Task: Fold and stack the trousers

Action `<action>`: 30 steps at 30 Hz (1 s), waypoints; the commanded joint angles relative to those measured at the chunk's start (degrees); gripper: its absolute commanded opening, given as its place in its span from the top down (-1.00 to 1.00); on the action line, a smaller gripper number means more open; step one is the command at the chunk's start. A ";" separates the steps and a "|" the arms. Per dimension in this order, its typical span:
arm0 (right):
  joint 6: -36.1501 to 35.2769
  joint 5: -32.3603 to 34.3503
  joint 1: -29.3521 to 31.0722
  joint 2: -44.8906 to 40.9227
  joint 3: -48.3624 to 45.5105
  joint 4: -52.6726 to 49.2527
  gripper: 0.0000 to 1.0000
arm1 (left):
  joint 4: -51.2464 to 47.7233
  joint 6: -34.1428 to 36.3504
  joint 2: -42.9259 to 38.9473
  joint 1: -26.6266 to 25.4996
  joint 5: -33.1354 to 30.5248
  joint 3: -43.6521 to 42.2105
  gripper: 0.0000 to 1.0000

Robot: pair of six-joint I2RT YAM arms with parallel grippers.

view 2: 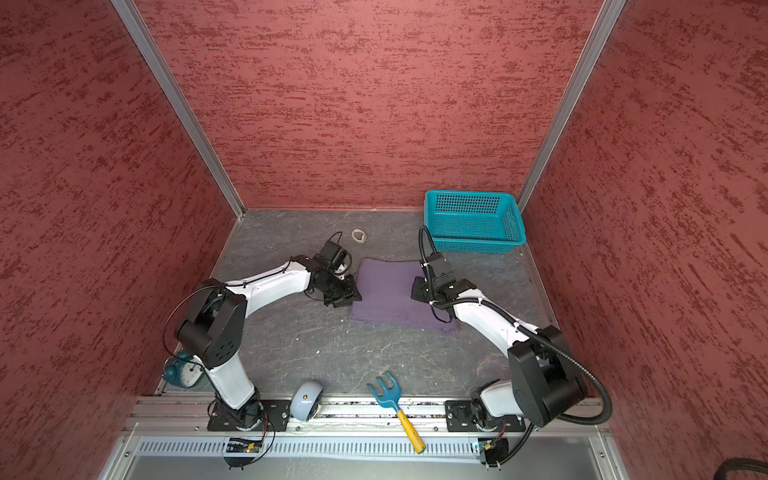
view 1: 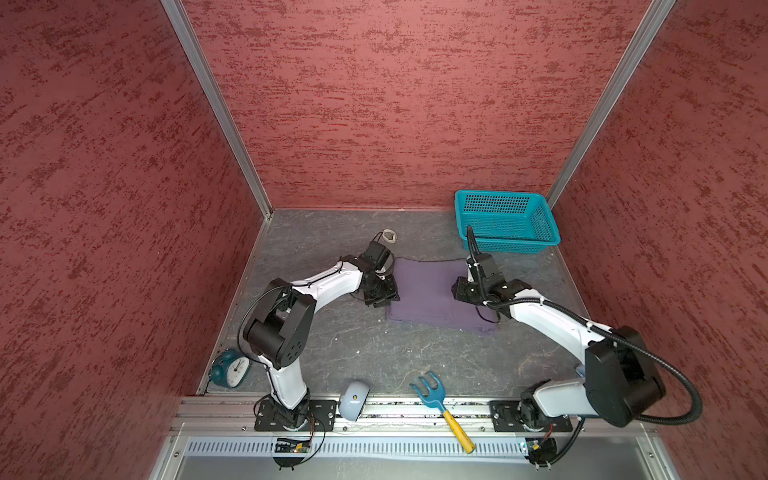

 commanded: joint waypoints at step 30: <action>-1.28 3.71 -0.33 -4.83 -2.10 -1.59 0.24 | -0.91 -8.40 -12.80 0.93 -0.14 -13.13 -0.20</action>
